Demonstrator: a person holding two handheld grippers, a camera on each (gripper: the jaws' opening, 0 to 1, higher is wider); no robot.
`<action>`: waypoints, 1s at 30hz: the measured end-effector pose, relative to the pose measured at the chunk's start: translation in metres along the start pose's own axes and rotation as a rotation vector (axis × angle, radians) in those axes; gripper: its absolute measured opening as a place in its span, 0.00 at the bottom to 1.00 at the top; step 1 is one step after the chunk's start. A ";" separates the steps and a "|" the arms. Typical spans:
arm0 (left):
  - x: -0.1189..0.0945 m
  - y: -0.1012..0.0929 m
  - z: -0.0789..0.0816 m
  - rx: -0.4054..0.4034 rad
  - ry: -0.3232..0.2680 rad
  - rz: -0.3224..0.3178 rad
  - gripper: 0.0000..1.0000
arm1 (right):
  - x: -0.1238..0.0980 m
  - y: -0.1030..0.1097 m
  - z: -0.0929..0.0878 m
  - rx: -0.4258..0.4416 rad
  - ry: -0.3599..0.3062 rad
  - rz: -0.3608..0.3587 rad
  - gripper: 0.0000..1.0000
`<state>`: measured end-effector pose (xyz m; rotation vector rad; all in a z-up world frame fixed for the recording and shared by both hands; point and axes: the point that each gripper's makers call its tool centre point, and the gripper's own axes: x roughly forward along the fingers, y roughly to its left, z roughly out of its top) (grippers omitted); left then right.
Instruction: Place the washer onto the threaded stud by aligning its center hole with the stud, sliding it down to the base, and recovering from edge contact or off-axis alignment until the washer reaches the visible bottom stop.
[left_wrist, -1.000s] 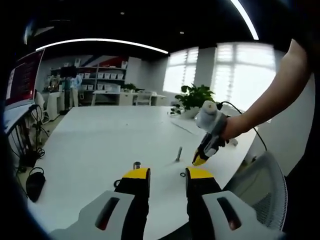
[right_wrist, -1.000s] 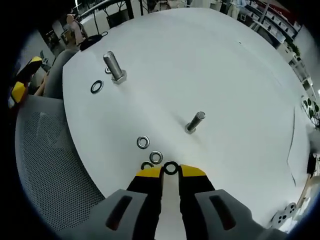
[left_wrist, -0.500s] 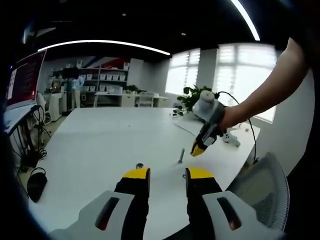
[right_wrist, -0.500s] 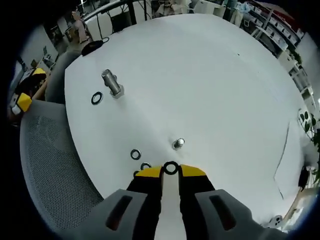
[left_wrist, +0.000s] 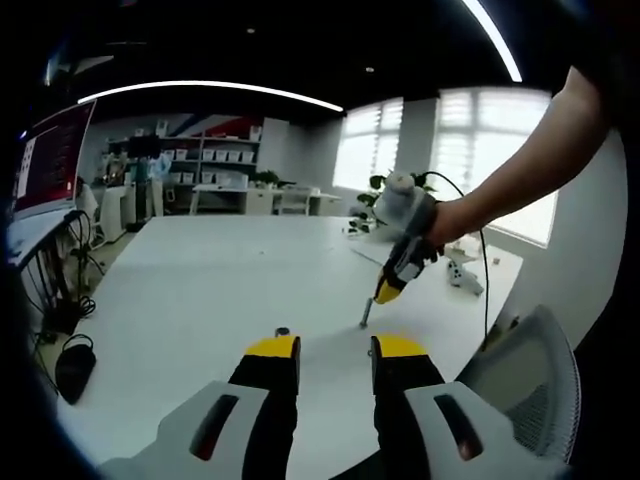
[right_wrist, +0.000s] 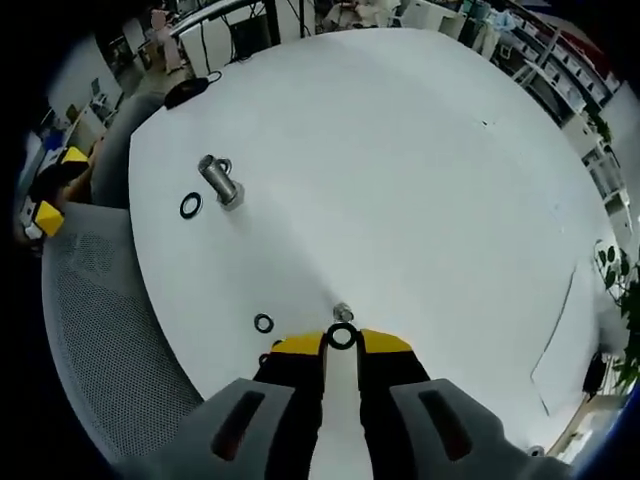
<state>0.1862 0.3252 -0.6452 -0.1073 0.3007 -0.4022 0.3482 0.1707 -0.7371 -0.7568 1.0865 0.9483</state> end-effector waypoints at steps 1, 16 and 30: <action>0.000 0.000 0.000 0.001 -0.001 0.001 0.27 | -0.001 0.000 0.001 -0.003 -0.001 0.001 0.14; 0.001 0.000 -0.002 0.007 0.009 0.003 0.26 | 0.006 0.001 0.008 -0.065 0.029 0.027 0.14; 0.002 0.000 -0.004 0.018 0.018 0.008 0.26 | 0.021 -0.001 0.004 -0.074 0.063 0.041 0.14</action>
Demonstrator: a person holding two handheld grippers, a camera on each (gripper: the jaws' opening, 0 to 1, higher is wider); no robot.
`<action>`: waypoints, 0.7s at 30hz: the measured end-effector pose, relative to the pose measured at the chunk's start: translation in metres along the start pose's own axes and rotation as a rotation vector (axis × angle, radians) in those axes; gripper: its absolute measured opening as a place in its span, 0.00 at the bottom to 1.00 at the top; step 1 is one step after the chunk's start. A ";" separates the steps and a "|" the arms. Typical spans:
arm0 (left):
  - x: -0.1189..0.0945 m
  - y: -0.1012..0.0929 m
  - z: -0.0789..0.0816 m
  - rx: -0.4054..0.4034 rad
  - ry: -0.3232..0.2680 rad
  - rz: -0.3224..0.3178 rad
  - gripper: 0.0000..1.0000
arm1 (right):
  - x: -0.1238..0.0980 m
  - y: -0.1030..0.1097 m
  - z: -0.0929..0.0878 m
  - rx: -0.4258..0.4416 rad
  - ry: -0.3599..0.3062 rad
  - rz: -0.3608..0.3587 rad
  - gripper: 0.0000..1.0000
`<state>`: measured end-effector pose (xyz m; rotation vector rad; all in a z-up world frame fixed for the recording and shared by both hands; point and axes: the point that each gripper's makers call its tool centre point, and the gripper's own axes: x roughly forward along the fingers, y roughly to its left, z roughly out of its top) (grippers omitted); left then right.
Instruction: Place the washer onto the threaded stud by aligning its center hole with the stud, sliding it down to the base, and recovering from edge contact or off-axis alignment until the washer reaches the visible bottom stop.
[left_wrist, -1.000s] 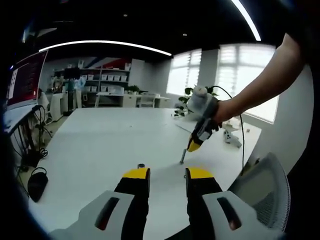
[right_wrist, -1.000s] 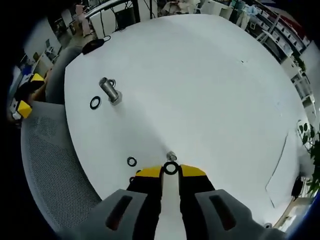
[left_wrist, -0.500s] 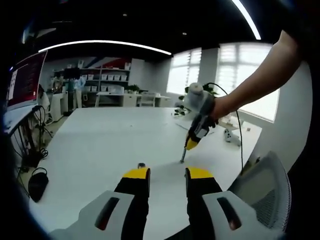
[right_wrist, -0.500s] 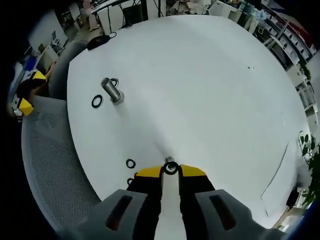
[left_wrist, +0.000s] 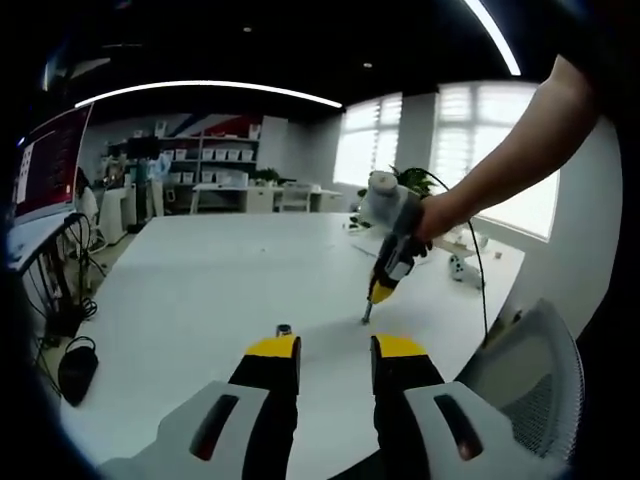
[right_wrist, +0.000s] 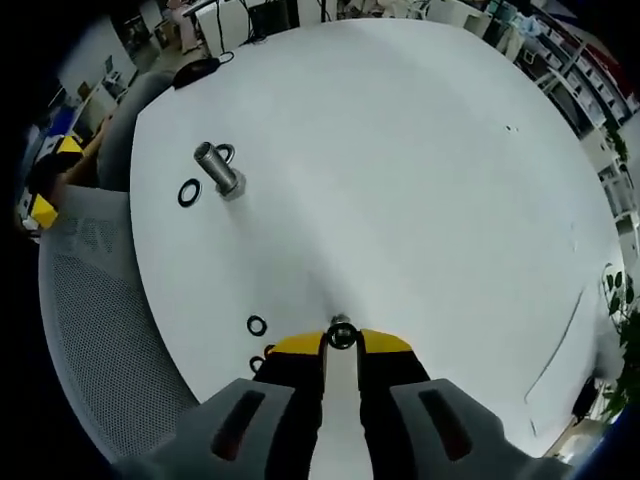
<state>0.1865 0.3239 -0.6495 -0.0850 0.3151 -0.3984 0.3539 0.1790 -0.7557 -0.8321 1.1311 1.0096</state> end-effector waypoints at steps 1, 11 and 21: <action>0.000 0.000 0.000 0.000 0.001 0.000 0.26 | 0.002 0.000 0.000 0.002 0.003 0.003 0.14; 0.001 0.000 -0.003 0.005 0.015 0.003 0.26 | 0.025 0.001 -0.006 0.024 0.040 0.026 0.14; 0.001 -0.001 -0.004 0.015 0.023 0.000 0.26 | 0.038 0.002 -0.011 0.047 0.067 0.028 0.15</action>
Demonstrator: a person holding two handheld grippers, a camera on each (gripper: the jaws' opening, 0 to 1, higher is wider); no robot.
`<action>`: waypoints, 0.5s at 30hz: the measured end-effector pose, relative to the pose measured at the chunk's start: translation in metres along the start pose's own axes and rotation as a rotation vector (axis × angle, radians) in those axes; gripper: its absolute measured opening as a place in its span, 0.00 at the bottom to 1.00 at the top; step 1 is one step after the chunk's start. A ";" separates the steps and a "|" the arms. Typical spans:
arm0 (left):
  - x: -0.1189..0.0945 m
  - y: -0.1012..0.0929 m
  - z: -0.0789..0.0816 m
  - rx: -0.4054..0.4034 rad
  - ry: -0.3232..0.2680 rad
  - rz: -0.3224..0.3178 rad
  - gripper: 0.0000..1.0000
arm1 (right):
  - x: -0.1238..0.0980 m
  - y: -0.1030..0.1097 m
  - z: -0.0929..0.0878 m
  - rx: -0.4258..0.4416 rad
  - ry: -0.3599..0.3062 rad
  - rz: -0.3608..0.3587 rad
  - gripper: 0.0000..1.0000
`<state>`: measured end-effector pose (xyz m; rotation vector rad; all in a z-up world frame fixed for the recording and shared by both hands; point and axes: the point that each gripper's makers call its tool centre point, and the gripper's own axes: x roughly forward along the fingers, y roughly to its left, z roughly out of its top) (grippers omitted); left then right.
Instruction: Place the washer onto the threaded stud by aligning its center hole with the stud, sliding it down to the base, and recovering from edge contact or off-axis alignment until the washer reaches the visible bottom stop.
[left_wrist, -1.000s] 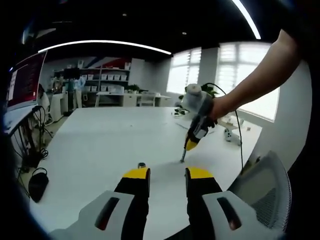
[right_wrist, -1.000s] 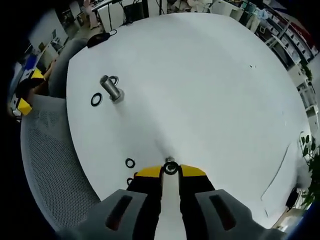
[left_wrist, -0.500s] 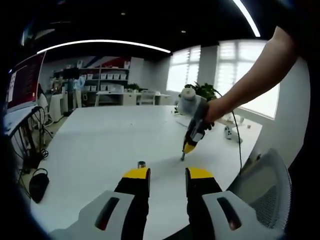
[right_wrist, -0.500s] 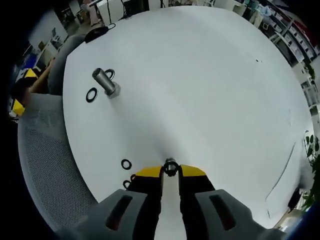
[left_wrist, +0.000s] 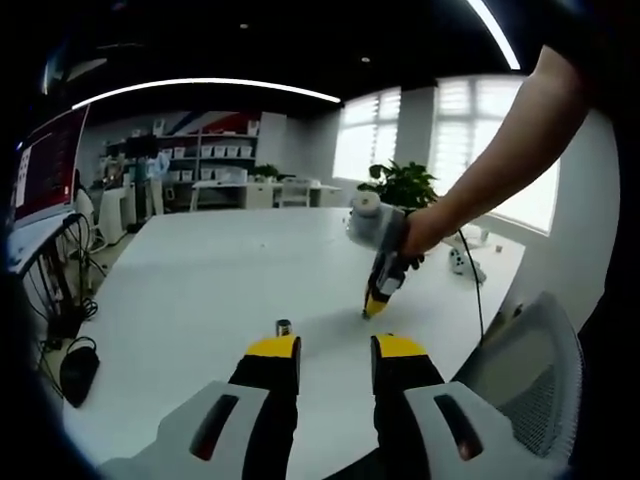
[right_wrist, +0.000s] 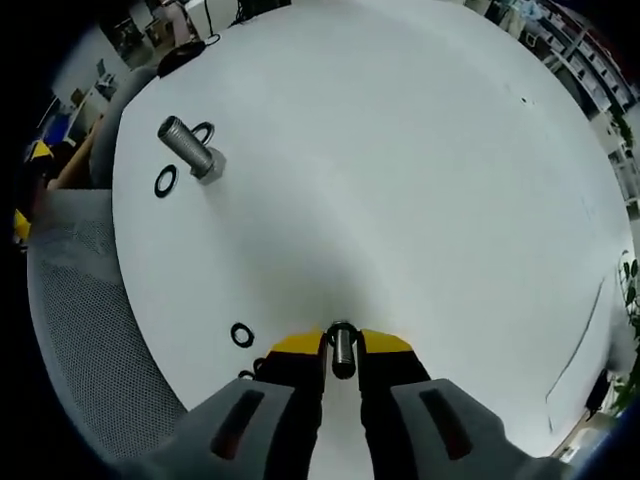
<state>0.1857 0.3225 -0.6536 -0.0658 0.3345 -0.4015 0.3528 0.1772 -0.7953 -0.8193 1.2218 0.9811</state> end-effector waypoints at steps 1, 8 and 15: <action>0.000 0.000 0.000 0.003 0.001 0.000 0.26 | 0.001 0.001 0.000 0.000 0.000 0.002 0.15; -0.001 -0.002 0.002 0.014 -0.014 -0.011 0.26 | 0.002 0.002 -0.002 0.019 0.011 -0.001 0.16; -0.001 -0.003 0.002 0.017 -0.014 -0.014 0.26 | 0.004 0.002 -0.004 0.032 -0.002 -0.010 0.19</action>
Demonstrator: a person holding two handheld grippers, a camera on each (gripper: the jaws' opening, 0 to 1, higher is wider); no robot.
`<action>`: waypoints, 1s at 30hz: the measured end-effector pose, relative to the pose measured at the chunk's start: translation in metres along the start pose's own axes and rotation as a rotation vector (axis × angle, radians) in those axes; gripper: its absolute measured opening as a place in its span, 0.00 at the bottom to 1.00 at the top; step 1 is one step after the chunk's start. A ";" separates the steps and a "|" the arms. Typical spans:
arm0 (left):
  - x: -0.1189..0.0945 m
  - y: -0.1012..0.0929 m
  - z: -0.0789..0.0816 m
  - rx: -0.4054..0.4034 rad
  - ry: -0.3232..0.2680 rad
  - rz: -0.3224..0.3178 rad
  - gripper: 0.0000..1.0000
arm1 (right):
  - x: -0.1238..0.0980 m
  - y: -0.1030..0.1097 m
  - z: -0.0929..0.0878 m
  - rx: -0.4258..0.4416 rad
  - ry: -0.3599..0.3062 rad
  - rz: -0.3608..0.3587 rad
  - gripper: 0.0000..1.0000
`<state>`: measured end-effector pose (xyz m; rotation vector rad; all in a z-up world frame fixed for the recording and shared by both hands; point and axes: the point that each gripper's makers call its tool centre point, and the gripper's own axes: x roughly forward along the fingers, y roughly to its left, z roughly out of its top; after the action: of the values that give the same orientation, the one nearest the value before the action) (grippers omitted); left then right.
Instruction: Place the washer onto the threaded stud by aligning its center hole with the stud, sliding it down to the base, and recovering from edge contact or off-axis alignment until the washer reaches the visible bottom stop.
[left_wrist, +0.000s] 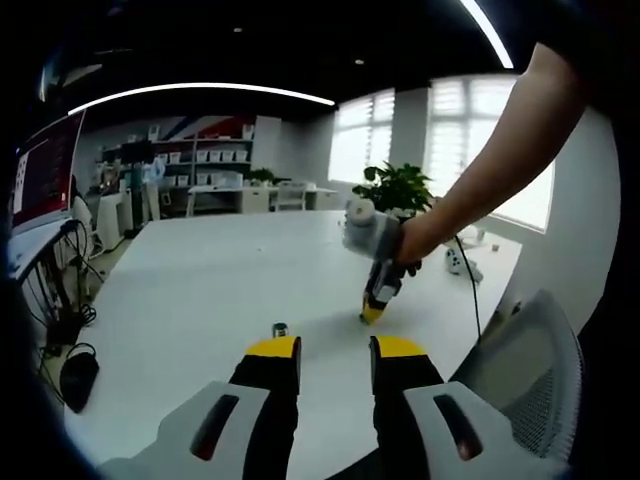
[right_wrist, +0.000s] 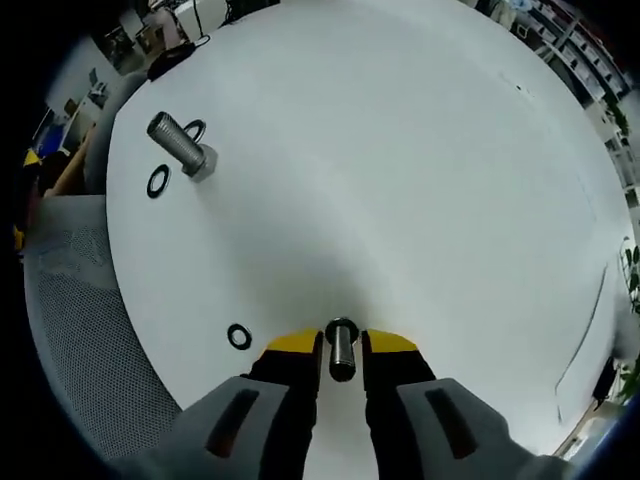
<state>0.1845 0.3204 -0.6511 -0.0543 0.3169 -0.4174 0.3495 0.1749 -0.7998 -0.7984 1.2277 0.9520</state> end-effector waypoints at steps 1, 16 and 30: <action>0.000 0.000 0.000 -0.001 -0.002 0.001 0.26 | 0.000 -0.001 0.000 0.002 -0.005 -0.005 0.19; 0.000 0.000 0.001 -0.004 -0.007 -0.003 0.26 | -0.009 0.005 -0.015 0.029 -0.011 -0.019 0.25; -0.001 -0.001 0.001 0.012 -0.012 0.004 0.26 | -0.013 0.026 -0.038 0.075 -0.017 0.004 0.27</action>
<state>0.1840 0.3201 -0.6500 -0.0444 0.3026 -0.4145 0.3099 0.1490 -0.7936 -0.7280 1.2436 0.9085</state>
